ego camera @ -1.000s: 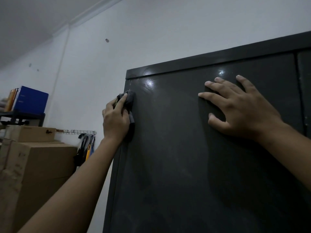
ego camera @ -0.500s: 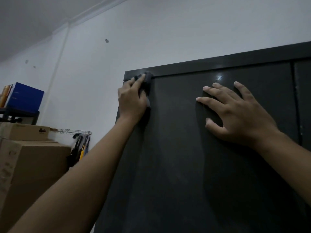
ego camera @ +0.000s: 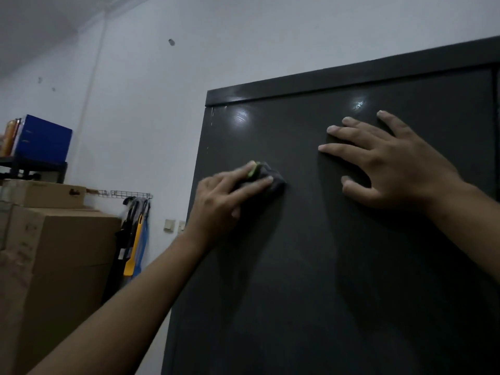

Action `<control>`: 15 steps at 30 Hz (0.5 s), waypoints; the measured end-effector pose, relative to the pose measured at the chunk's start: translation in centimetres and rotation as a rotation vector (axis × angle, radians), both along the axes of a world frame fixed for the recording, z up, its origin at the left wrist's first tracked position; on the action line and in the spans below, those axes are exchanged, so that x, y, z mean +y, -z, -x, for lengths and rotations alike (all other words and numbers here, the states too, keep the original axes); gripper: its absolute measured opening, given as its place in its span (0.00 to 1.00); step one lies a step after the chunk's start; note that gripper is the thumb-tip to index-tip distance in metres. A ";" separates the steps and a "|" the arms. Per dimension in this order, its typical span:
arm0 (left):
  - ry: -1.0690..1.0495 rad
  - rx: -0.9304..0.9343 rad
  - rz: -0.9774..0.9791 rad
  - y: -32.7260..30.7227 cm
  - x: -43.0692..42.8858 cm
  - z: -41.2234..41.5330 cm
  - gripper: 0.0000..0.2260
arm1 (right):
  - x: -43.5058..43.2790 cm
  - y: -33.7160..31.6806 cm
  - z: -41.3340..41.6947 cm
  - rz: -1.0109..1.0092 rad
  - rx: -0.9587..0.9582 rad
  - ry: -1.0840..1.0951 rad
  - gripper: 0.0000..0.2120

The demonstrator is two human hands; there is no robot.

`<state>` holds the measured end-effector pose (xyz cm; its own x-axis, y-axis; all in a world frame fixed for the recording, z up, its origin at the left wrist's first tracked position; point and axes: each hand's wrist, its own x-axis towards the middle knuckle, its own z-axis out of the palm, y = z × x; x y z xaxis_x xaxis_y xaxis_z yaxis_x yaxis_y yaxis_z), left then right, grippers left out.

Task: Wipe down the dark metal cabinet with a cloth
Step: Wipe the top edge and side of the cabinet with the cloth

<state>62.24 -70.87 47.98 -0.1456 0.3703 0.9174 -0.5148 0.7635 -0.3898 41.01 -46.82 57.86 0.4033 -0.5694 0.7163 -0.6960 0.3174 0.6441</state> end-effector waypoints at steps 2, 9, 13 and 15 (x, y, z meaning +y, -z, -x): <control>-0.007 0.146 -0.184 -2.6 -2.0 -1.1 0.33 | 0.0 0.0 0.1 -0.028 0.021 -0.002 0.33; 0.046 0.457 -0.537 -2.2 -4.1 -1.5 0.29 | -0.1 0.2 0.3 -0.043 0.065 0.018 0.33; 0.060 0.424 -0.522 4.4 -2.4 -0.9 0.28 | -0.2 0.2 0.3 -0.059 0.064 0.016 0.33; 0.092 0.403 -0.542 7.3 -0.9 -0.4 0.28 | -0.3 0.1 0.2 -0.067 0.059 0.017 0.33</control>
<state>62.61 -71.79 40.65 0.2568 -0.1621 0.9528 -0.4630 0.8447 0.2685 40.80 -47.07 57.73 0.4333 -0.6222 0.6521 -0.6512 0.2840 0.7037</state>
